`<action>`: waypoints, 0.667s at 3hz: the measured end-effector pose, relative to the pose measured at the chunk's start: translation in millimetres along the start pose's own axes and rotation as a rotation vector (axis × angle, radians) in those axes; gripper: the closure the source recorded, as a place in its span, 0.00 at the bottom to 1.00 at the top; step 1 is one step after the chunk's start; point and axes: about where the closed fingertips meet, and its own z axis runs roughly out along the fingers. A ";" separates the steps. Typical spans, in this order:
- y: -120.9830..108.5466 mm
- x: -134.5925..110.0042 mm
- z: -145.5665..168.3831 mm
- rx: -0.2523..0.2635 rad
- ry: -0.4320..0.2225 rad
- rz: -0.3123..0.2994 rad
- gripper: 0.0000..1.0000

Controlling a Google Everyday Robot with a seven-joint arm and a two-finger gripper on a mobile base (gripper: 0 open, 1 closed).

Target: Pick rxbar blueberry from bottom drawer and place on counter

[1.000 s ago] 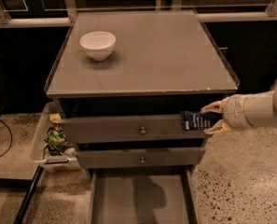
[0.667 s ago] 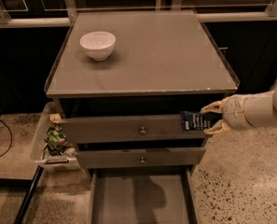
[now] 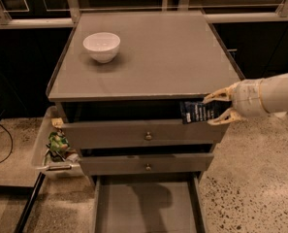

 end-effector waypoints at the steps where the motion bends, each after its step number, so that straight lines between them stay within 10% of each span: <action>1: -44.6 -24.6 -15.9 -0.002 -0.108 -0.090 1.00; 2: -91.9 -43.5 -21.2 -0.007 -0.195 -0.140 1.00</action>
Offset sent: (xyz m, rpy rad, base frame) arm 0.0669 0.0605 0.1527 0.1107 -0.0715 0.3346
